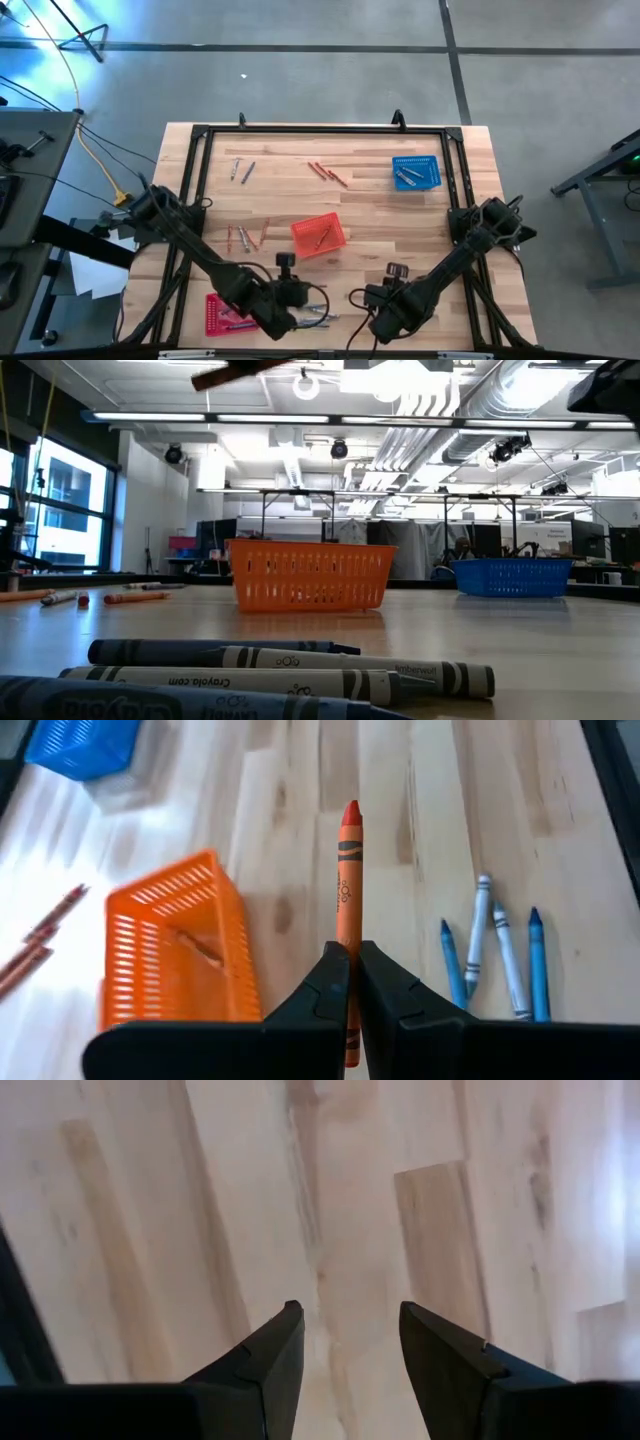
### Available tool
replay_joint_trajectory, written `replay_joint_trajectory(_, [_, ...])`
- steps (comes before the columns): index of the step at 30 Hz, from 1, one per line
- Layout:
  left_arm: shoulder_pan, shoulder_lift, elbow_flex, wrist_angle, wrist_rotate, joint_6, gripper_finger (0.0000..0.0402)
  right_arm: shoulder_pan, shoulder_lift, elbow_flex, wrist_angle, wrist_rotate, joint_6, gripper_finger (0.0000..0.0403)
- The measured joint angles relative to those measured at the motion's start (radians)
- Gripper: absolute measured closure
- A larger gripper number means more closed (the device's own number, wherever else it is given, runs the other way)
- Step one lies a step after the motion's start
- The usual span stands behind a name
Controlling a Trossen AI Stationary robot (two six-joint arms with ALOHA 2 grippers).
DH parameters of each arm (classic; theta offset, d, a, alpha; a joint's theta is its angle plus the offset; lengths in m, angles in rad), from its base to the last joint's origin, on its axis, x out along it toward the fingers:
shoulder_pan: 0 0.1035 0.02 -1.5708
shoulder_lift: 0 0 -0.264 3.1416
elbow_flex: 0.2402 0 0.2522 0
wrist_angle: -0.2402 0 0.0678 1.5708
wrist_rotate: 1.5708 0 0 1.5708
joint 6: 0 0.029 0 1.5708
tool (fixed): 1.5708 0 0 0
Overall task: Sort crayons
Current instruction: Put the orange crayon into the orange bin
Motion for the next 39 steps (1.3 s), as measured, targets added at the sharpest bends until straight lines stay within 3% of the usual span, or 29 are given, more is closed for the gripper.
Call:
replay_joint_trajectory(9, [0.043,-0.087,-0.082,-0.078,-0.050,-0.012,0.0401,-0.066,-0.002,0.000,-0.027,0.052,-0.052,0.0242])
replay_joint_trajectory(24, [0.229,-0.320,-0.446,0.305,0.122,0.214,0.0402,-0.194,-0.039,0.000,-0.170,0.194,-0.090,0.0242])
replay_joint_trajectory(33, [0.398,-0.364,-0.556,0.485,0.347,0.417,0.0402,-0.273,-0.046,0.000,-0.241,0.216,-0.080,0.0242])
replay_joint_trajectory(39, [0.481,-0.365,-0.563,0.493,0.495,0.456,0.0402,-0.301,-0.053,0.000,-0.272,0.223,-0.064,0.0242])
